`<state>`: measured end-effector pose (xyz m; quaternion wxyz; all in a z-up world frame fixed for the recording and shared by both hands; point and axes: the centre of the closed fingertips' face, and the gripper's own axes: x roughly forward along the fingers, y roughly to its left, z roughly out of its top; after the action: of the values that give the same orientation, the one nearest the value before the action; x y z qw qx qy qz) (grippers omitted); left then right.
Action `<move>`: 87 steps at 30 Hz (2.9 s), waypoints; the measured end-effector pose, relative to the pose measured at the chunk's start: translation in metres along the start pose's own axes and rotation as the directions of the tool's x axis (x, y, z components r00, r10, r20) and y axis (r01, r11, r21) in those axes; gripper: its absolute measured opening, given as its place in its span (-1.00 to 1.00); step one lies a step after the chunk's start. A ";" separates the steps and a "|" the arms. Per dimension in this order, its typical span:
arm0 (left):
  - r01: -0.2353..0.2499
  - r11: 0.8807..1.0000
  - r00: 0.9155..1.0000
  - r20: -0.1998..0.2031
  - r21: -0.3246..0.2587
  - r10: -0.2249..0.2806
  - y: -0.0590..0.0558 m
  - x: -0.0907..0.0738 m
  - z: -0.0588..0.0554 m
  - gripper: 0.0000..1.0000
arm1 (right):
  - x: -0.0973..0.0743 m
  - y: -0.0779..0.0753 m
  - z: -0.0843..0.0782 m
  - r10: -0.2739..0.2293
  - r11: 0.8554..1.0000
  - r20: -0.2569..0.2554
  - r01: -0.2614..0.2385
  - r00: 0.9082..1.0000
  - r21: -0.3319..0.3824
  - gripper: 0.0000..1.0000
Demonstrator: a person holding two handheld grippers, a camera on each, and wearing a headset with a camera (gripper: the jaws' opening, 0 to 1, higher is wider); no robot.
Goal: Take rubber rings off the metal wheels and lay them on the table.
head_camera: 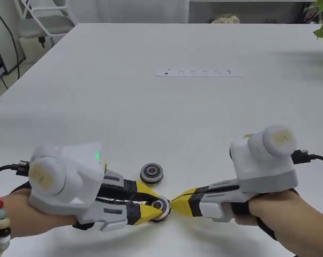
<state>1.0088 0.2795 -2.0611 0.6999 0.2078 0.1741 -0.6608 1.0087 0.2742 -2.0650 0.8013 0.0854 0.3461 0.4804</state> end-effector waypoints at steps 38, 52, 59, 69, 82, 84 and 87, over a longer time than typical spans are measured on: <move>-0.013 0.994 0.999 -0.034 0.107 0.016 -0.004 0.003 0.005 -0.85 | 0.000 0.005 0.001 0.013 1.000 -0.003 -0.013 1.000 -0.004 -1.00; 0.126 0.990 0.991 0.024 0.068 -0.128 -0.026 -0.015 0.039 0.05 | -0.005 -0.001 0.002 -0.002 1.000 0.012 0.002 1.000 0.015 -1.00; 0.117 0.989 0.993 -0.031 0.091 -0.114 -0.017 -0.034 0.038 0.34 | -0.009 -0.002 0.002 -0.009 1.000 0.016 0.008 1.000 0.016 -1.00; 0.019 0.994 1.000 -0.018 0.107 -0.017 -0.002 -0.066 0.042 0.46 | -0.017 -0.006 0.011 -0.025 0.999 0.056 0.023 0.998 0.028 -1.00; -0.127 0.992 0.990 0.063 -0.024 0.128 0.007 -0.117 0.038 0.60 | -0.030 -0.008 0.034 -0.047 0.999 0.109 0.046 0.993 0.016 -1.00; -0.143 0.989 0.987 0.067 -0.046 0.146 0.008 -0.122 0.035 0.61 | -0.031 -0.005 0.038 -0.045 0.999 0.110 0.044 0.993 0.006 -1.00; -0.160 0.983 0.983 0.080 -0.094 0.167 0.006 -0.130 0.029 0.63 | -0.030 -0.003 0.040 -0.051 0.999 0.100 0.053 0.994 -0.010 -1.00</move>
<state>1.0050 0.3751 -1.9691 0.7672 0.1615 0.1544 -0.6013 1.0278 0.2559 -2.0227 0.8304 0.0951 0.3045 0.4568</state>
